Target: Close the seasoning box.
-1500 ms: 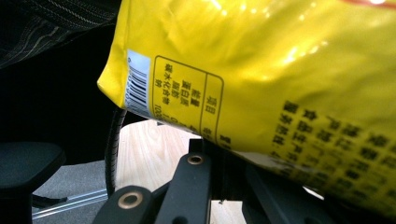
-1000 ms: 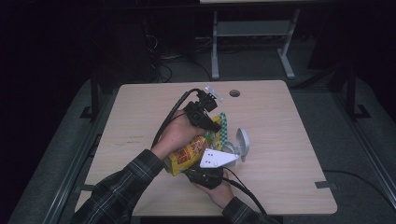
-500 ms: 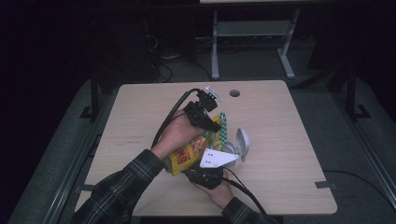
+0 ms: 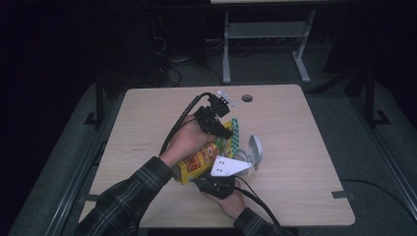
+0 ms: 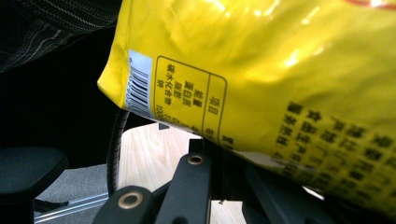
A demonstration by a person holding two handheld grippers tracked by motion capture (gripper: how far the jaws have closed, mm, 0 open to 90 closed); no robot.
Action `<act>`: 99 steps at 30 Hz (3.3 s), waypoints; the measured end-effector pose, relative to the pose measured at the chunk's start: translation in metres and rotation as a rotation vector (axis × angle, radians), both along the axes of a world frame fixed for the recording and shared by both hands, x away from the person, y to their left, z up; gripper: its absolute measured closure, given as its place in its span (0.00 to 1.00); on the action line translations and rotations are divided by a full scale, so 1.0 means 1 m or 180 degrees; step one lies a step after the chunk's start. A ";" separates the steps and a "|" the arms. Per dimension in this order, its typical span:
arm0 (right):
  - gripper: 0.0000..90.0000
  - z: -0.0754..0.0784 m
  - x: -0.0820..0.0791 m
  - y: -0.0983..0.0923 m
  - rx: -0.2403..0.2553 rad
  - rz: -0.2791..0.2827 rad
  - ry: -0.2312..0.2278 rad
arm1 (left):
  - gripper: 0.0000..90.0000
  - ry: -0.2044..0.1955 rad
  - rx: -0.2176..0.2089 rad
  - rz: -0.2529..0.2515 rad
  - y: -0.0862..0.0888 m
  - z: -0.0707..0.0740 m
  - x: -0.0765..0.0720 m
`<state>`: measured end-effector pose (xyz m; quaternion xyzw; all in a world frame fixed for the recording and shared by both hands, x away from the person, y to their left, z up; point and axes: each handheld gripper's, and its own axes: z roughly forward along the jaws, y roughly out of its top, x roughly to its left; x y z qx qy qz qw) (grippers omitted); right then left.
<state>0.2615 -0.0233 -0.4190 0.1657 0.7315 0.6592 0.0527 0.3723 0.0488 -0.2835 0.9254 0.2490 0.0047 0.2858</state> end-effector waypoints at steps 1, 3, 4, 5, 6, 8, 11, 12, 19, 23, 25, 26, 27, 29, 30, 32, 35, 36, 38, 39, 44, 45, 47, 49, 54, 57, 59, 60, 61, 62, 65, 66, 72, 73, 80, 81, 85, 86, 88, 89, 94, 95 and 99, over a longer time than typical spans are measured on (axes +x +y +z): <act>1.00 0.000 0.000 0.000 0.0000 0.0001 0.0004 | 1.00 0.0000 0.0002 0.0005 0.000 0.000 0.000; 1.00 0.000 0.000 0.000 0.0005 0.0004 0.0008 | 1.00 0.0008 0.0006 0.0009 -0.001 0.000 0.000; 1.00 0.000 0.000 0.000 0.0005 0.0005 0.0011 | 1.00 0.0007 0.0007 0.0006 -0.001 0.000 0.000; 1.00 0.001 0.000 0.000 0.0002 0.0007 0.0014 | 1.00 0.0004 0.0008 0.0010 -0.001 0.000 0.000; 1.00 0.001 0.000 0.000 0.0000 0.0010 0.0006 | 1.00 0.0005 0.0007 0.0026 -0.001 0.000 0.000; 1.00 0.002 0.000 0.000 0.0002 0.0007 -0.0001 | 1.00 0.0005 0.0013 0.0026 -0.001 0.001 0.001; 1.00 0.002 0.000 0.000 0.0010 0.0005 0.0000 | 1.00 0.0006 0.0021 0.0020 -0.001 0.001 0.001; 1.00 0.002 0.000 0.000 0.0010 0.0005 0.0002 | 1.00 0.0010 0.0027 0.0019 -0.001 0.001 0.001; 1.00 0.002 0.000 0.000 0.0010 0.0006 0.0014 | 1.00 0.0013 0.0043 0.0031 -0.002 0.000 0.001; 1.00 0.002 0.000 0.000 0.0015 0.0003 0.0014 | 1.00 0.0014 0.0039 0.0042 -0.002 0.000 0.001; 1.00 0.002 0.000 0.000 0.0018 0.0003 0.0012 | 1.00 0.0018 0.0051 0.0035 -0.002 0.001 0.002; 1.00 0.002 0.000 0.000 0.0019 0.0002 0.0014 | 1.00 0.0017 0.0051 0.0035 -0.002 0.001 0.002; 1.00 0.002 0.000 0.000 0.0020 0.0003 0.0016 | 1.00 0.0018 0.0051 0.0036 -0.002 0.000 0.002; 1.00 0.002 0.000 0.000 0.0021 0.0001 0.0018 | 1.00 0.0017 0.0052 0.0036 -0.002 0.000 0.002; 1.00 0.002 0.000 0.000 0.0021 0.0003 0.0018 | 1.00 0.0016 0.0053 0.0036 -0.002 0.000 0.002; 1.00 0.002 0.000 0.000 0.0021 0.0004 0.0018 | 1.00 0.0017 0.0049 0.0038 -0.002 0.000 0.002; 1.00 0.002 0.000 0.000 0.0022 0.0004 0.0015 | 1.00 0.0013 0.0041 0.0043 -0.002 0.000 0.001; 1.00 0.002 0.000 0.000 0.0022 0.0005 0.0015 | 1.00 0.0013 0.0042 0.0044 -0.002 0.001 0.001; 1.00 0.002 0.000 0.000 0.0020 0.0003 0.0019 | 1.00 0.0018 0.0046 0.0042 -0.002 0.001 0.001; 1.00 0.002 0.000 0.000 0.0020 0.0004 0.0024 | 1.00 0.0009 0.0046 0.0041 -0.002 0.001 0.001; 1.00 0.002 0.000 0.000 0.0021 0.0011 0.0016 | 1.00 0.0005 0.0040 0.0051 -0.001 0.001 0.001; 1.00 0.002 0.000 0.000 0.0021 0.0011 0.0015 | 1.00 0.0003 0.0041 0.0050 -0.002 0.001 0.001; 1.00 0.002 0.000 0.000 0.0022 0.0013 0.0018 | 1.00 -0.0001 0.0040 0.0052 -0.001 0.001 0.001; 1.00 0.002 0.000 0.000 0.0022 0.0013 0.0019 | 1.00 -0.0004 0.0034 0.0052 -0.001 0.001 0.000; 1.00 0.003 0.000 0.000 0.0019 0.0013 0.0018 | 1.00 -0.0013 0.0045 0.0045 -0.001 0.002 0.000; 1.00 0.002 0.000 0.000 0.0021 0.0015 0.0017 | 1.00 -0.0020 0.0037 0.0054 -0.001 0.001 0.000; 1.00 0.002 0.000 0.000 0.0021 0.0015 0.0017 | 1.00 -0.0020 0.0033 0.0057 -0.001 0.001 0.000; 1.00 0.002 0.000 0.001 0.0019 0.0014 0.0016 | 1.00 -0.0019 0.0033 0.0057 -0.001 0.001 0.000; 1.00 0.002 0.000 0.001 0.0017 0.0015 0.0015 | 1.00 -0.0019 0.0033 0.0057 -0.001 0.001 0.000; 1.00 0.002 0.000 0.001 0.0018 0.0015 0.0015 | 1.00 -0.0020 0.0034 0.0058 -0.001 0.001 0.000; 1.00 0.002 0.000 0.001 0.0019 0.0015 0.0016 | 1.00 -0.0022 0.0035 0.0058 -0.001 0.001 0.000; 1.00 0.002 0.000 0.001 0.0020 0.0015 0.0017 | 1.00 -0.0021 0.0036 0.0057 -0.001 0.001 0.000; 1.00 0.002 0.000 0.001 0.0022 0.0016 0.0018 | 1.00 -0.0021 0.0039 0.0056 -0.001 0.001 0.000; 1.00 0.002 0.000 0.001 0.0022 0.0017 0.0017 | 1.00 -0.0021 0.0038 0.0057 -0.001 0.001 0.000; 1.00 0.002 0.000 0.001 0.0024 0.0017 0.0020 | 1.00 -0.0019 0.0040 0.0061 -0.001 0.001 0.000; 1.00 0.002 0.000 0.001 0.0024 0.0018 0.0020 | 1.00 -0.0022 0.0039 0.0059 -0.001 0.001 0.000; 1.00 0.002 0.000 0.001 0.0025 0.0018 0.0018 | 1.00 -0.0016 0.0042 0.0058 -0.001 0.001 0.000; 1.00 0.002 0.000 0.001 0.0025 0.0017 0.0018 | 1.00 -0.0022 0.0043 0.0054 -0.001 0.001 0.000; 1.00 0.002 0.000 0.001 0.0025 0.0018 0.0018 | 1.00 -0.0022 0.0043 0.0053 -0.001 0.001 0.000; 1.00 0.002 0.000 0.001 0.0024 0.0019 0.0019 | 1.00 -0.0021 0.0042 0.0054 -0.001 0.001 0.000; 1.00 0.002 0.000 0.001 0.0026 0.0020 0.0020 | 1.00 -0.0017 0.0039 0.0058 -0.001 0.001 0.000; 1.00 0.002 0.000 0.001 0.0027 0.0019 0.0020 | 1.00 -0.0015 0.0041 0.0057 -0.001 0.001 0.000; 1.00 0.002 0.000 0.001 0.0026 0.0020 0.0020 | 1.00 -0.0017 0.0043 0.0050 -0.001 0.002 0.000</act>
